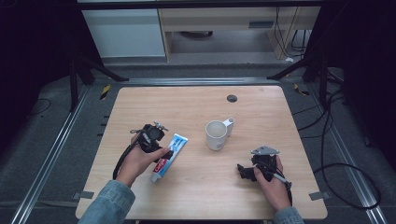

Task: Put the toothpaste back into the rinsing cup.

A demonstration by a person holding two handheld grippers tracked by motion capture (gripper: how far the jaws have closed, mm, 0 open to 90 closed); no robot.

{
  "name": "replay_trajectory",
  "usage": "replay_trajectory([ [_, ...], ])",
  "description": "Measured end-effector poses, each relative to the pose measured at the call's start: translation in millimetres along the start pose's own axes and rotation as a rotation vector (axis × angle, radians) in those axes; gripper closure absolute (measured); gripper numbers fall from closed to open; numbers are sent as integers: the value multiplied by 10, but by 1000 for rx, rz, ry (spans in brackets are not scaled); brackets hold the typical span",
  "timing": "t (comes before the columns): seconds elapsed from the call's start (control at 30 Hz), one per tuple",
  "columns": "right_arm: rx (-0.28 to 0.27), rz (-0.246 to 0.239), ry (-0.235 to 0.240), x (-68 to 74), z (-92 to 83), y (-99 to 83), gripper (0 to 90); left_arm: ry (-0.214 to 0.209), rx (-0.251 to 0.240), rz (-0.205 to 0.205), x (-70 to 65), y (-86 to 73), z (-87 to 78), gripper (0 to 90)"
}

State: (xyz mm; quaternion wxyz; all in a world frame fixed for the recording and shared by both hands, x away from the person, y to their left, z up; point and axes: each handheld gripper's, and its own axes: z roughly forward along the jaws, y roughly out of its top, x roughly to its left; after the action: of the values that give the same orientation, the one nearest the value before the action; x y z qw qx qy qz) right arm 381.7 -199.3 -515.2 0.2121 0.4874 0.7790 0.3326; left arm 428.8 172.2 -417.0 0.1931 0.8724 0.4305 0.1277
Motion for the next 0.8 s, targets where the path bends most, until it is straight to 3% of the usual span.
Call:
replay_trajectory([
  [0.17,0,2,0,1,0,0,3,-5,24,14,-30,63,80,128],
  [0.4,0,0,0,0,0,0,3,-9,80,-1,-6,116,172,120],
  [0.73,-3,-12,-4,-6,5,-3,4,-3,127,29,-36,289,210,185],
  [0.8,3,10,6,5,-5,2,3,-6,134,35,-42,316,221,217],
])
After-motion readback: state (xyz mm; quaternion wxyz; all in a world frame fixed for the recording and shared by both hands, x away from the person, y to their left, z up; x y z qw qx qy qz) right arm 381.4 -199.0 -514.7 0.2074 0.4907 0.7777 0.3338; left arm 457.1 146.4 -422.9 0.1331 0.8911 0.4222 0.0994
